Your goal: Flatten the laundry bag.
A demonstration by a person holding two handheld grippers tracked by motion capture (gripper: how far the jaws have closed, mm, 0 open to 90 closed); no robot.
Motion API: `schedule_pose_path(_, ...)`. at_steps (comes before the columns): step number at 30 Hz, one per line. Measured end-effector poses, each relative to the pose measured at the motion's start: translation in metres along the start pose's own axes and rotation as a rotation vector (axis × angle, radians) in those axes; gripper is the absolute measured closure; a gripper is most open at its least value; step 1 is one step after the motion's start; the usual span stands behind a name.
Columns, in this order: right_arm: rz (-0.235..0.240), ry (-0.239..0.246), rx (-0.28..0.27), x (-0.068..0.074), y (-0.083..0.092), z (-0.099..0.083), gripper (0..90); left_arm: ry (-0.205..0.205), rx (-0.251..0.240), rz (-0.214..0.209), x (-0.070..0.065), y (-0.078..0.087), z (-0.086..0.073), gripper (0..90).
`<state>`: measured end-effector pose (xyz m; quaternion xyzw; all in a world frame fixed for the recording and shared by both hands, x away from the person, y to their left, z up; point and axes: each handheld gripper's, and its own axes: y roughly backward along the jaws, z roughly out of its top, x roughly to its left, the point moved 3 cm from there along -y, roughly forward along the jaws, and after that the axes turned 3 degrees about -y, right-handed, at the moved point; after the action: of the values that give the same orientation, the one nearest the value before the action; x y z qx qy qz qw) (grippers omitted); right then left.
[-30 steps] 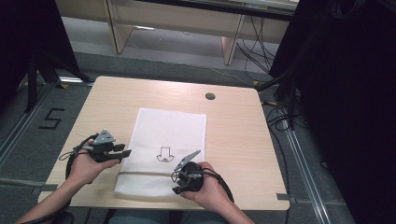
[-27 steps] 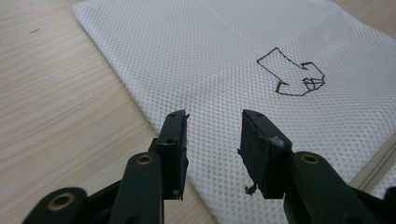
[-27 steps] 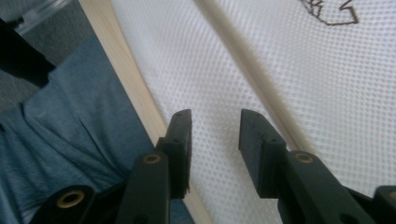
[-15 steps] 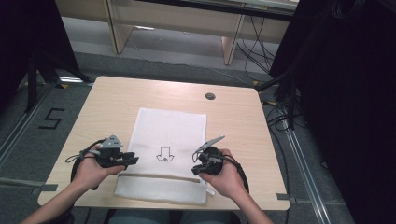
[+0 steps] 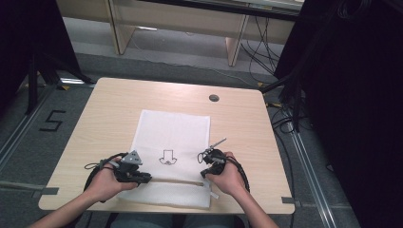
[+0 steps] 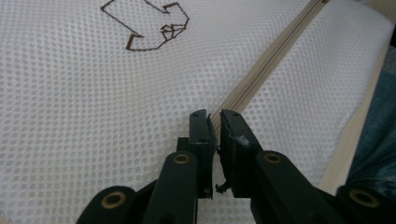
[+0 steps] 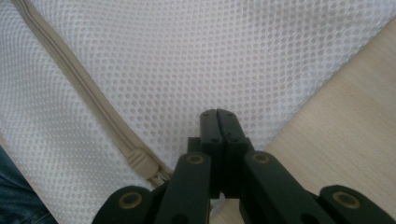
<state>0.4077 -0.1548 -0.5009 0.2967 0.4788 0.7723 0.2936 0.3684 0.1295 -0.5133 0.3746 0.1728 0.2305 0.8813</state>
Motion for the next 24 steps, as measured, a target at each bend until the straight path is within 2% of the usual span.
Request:
schedule_pose_path(1, -0.006, 0.003, 0.017, 0.0, -0.0033, -0.0017, 90.0, 0.006, 0.009, -0.002, 0.0014, -0.0036, -0.0018, 82.1)
schedule_pose_path(2, -0.012, -0.01, 0.027, 0.0007, -0.0043, -0.0027, 90.0, -0.006, 0.043, -0.006, 0.0043, -0.0032, -0.0038, 82.1)
schedule_pose_path(3, -0.013, -0.003, 0.024, 0.0008, -0.0052, -0.0034, 90.0, 0.023, 0.024, -0.004, 0.0034, -0.0054, -0.0039, 82.3)
schedule_pose_path(4, -0.014, -0.001, 0.026, 0.0007, -0.0057, -0.0039, 90.0, -0.004, 0.052, -0.007, 0.0067, -0.0046, -0.0051, 82.5)
schedule_pose_path(5, -0.011, 0.016, 0.022, 0.0002, -0.0065, -0.0043, 90.0, 0.014, 0.034, -0.004, 0.0063, -0.006, -0.0047, 82.6)
schedule_pose_path(7, -0.011, 0.005, 0.029, 0.0017, -0.0061, -0.0058, 90.0, 0.025, 0.032, -0.01, 0.0061, -0.007, -0.0046, 82.9)
schedule_pose_path(8, -0.015, 0.008, 0.029, 0.0015, -0.0062, -0.0062, 90.0, -0.007, 0.048, -0.003, 0.0074, -0.0058, -0.0047, 83.1)
schedule_pose_path(9, -0.015, 0.008, 0.029, 0.0015, -0.0062, -0.0062, 90.0, -0.007, 0.048, -0.003, 0.0074, -0.0058, -0.0047, 83.2)
schedule_pose_path(10, -0.015, 0.011, 0.026, 0.0016, -0.007, -0.0069, 90.0, -0.058, 0.091, 0.001, 0.01, -0.0034, -0.0055, 83.3)
schedule_pose_path(14, -0.02, 0.001, 0.04, 0.0043, -0.0066, -0.0077, 90.0, -0.06, 0.092, 0.009, 0.0093, -0.0034, -0.0057, 83.3)
schedule_pose_path(16, -0.02, 0.018, 0.035, 0.0041, -0.0069, -0.0075, 90.0, -0.057, 0.09, 0.01, 0.0092, -0.0032, -0.006, 82.9)
schedule_pose_path(17, -0.02, 0.016, 0.036, 0.004, -0.0068, -0.0076, 90.0, -0.039, 0.076, 0.009, 0.0082, -0.0039, -0.006, 82.8)
schedule_pose_path(18, -0.017, 0.013, 0.029, 0.0033, -0.0073, -0.0076, 90.0, 0.015, 0.038, 0.012, 0.0054, -0.0067, -0.0057, 82.5)
schedule_pose_path(19, -0.017, -0.001, 0.03, 0.0029, -0.0069, -0.0079, 89.5, -0.042, 0.089, 0.0, 0.0096, -0.003, -0.0065, 82.0)
schedule_pose_path(21, -0.015, -0.002, 0.018, 0.0019, -0.0048, -0.0081, 86.0, -0.049, 0.082, 0.001, 0.0098, -0.002, -0.0061, 80.5)
schedule_pose_path(22, -0.02, -0.027, 0.021, 0.0024, -0.0023, -0.0085, 84.7, -0.049, 0.075, 0.001, 0.0098, -0.0019, -0.0059, 79.5)
schedule_pose_path(23, -0.017, -0.004, -0.007, 0.0008, 0.0001, -0.0077, 83.7, -0.045, 0.065, 0.005, 0.0093, -0.0017, -0.0056, 78.3)
schedule_pose_path(24, -0.017, -0.004, -0.007, 0.0008, 0.0001, -0.0077, 83.7, -0.045, 0.065, 0.005, 0.0093, -0.0017, -0.0056, 76.8)
